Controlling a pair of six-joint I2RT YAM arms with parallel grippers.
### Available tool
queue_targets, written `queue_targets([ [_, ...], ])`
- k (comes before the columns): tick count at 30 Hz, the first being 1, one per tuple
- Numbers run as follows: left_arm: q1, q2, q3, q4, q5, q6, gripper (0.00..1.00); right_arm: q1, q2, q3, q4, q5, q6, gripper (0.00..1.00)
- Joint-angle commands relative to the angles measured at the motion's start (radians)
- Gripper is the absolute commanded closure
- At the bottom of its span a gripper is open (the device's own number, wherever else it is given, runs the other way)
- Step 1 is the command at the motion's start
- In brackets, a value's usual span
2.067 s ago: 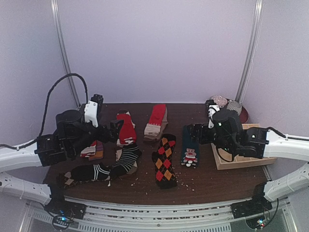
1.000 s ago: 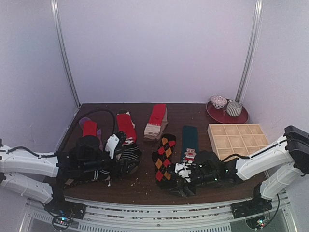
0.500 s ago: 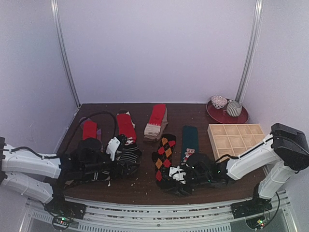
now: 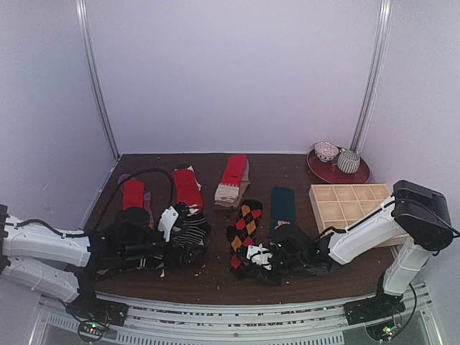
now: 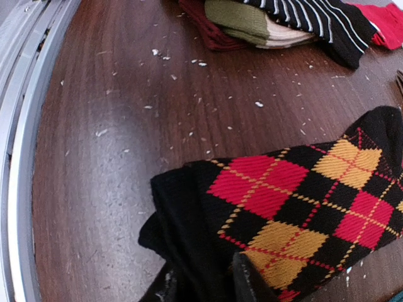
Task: Roll the socks
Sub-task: Pick up the sock from the center of the board.
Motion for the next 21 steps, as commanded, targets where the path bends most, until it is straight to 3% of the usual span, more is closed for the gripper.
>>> queue_targets([
  [1, 0.000, -0.010, -0.022, 0.089, 0.075, 0.027, 0.08, -0.016, 0.037, 0.047, -0.149, -0.032, 0.075, 0.84],
  [10, 0.000, 0.110, -0.033, 0.251, 0.262, 0.075, 0.27, -0.096, 0.120, 0.219, -0.440, -0.341, 0.398, 0.89],
  [15, -0.001, 0.259, 0.003, 0.325, 0.321, 0.117, 0.21, -0.139, 0.160, 0.250, -0.477, -0.445, 0.494, 0.90],
  [21, -0.010, 0.400, 0.054, 0.418, 0.326, 0.160, 0.15, -0.159, 0.210, 0.267, -0.478, -0.453, 0.518, 0.89],
])
